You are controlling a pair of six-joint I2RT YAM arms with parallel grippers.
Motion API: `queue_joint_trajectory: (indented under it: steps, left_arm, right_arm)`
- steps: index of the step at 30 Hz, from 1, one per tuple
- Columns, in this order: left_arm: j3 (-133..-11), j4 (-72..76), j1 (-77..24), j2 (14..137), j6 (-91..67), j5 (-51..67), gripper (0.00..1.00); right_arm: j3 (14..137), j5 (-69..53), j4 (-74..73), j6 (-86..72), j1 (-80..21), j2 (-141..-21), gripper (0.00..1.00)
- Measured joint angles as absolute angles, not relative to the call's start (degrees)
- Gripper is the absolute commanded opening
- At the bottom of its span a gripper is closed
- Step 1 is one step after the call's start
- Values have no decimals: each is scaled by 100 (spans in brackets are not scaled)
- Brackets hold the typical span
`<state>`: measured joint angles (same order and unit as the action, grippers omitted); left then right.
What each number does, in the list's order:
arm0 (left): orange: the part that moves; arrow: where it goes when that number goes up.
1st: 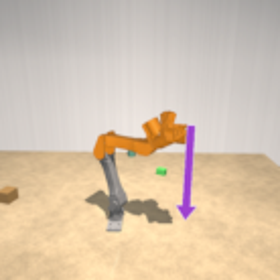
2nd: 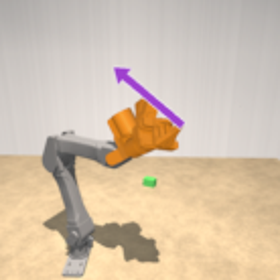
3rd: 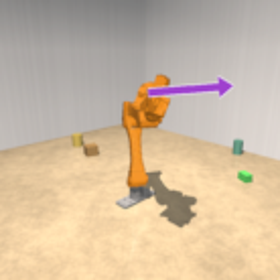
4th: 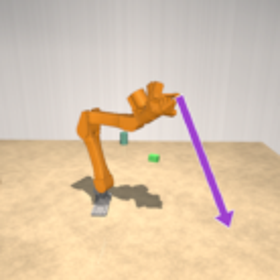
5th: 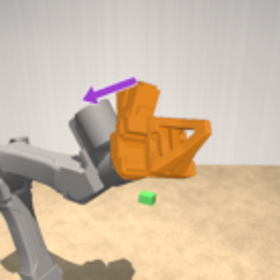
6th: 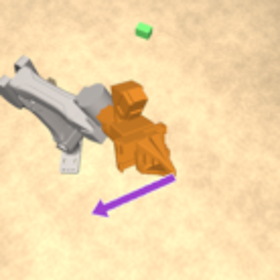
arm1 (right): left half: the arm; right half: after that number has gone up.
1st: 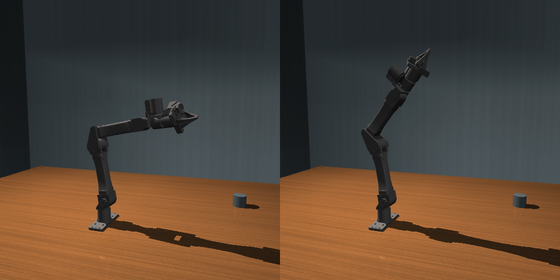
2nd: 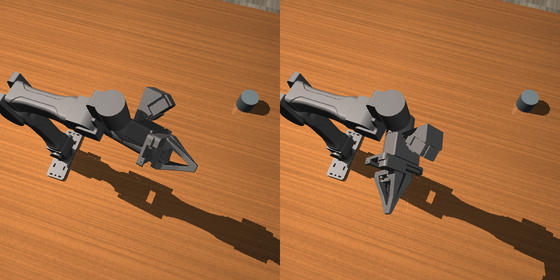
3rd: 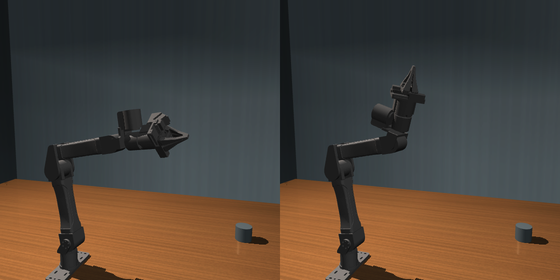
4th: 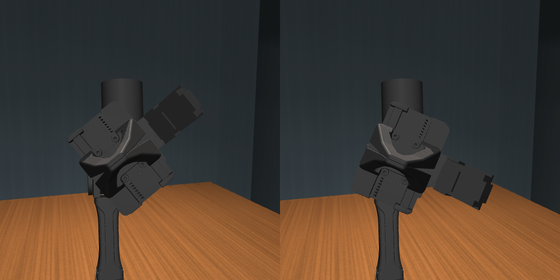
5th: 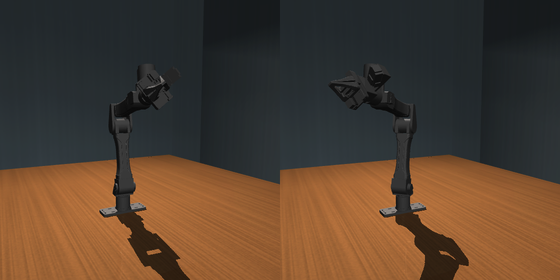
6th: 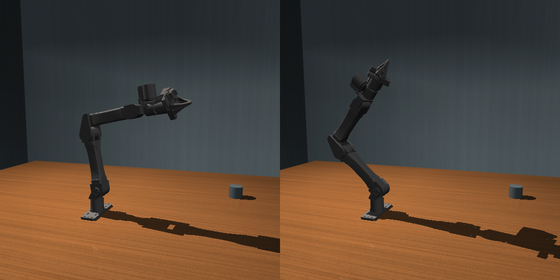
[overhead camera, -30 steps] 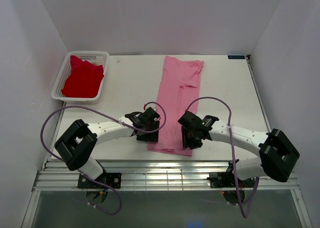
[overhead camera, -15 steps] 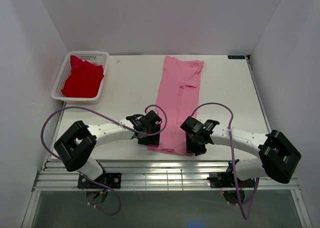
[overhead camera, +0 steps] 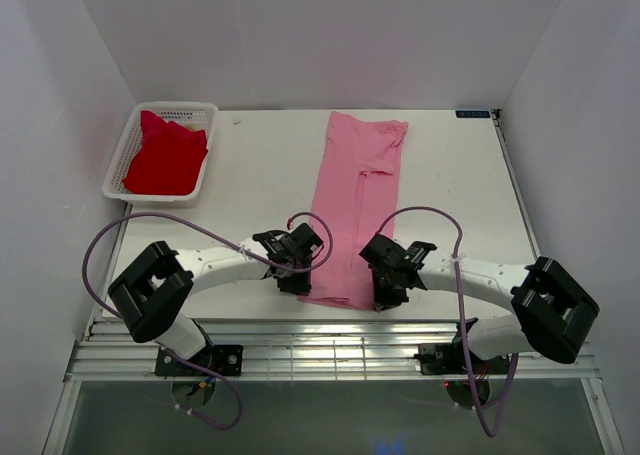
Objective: Fold and stack the t-shirts
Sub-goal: Grab the bottom of the folded rectangular tshirt with both arms, then fold the folded rectangular tshirt in 1/3 of the way
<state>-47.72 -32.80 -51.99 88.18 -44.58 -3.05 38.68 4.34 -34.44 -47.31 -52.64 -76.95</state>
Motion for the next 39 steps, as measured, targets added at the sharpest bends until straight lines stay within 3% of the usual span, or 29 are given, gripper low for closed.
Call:
queue_joint_trajectory:
  steps: [4,9,21,27,39]
  left_arm:
    - [-4735,-3267,-5218,8818,-4495,-276,8]
    - [-4720,-3253,-5290,8792,-4504,-263,2]
    - [-5575,-3953,-5500,8825,-4501,-462,2]
    - [-6657,-3896,-5391,9341,-4344,-961,2]
    - [-7789,-3280,-4348,10659,-3634,-1160,1]
  right_arm:
    - [3872,432,-3461,-4735,-5264,-7684,8]
    - [3872,478,-3662,-4737,-5264,-7505,8]
    - [4578,810,-4340,-4624,-5290,-7432,8]
    - [5459,1238,-4362,-4233,-5109,-8108,8]
    - [6987,1809,-4154,-2934,-3798,-9660,8]
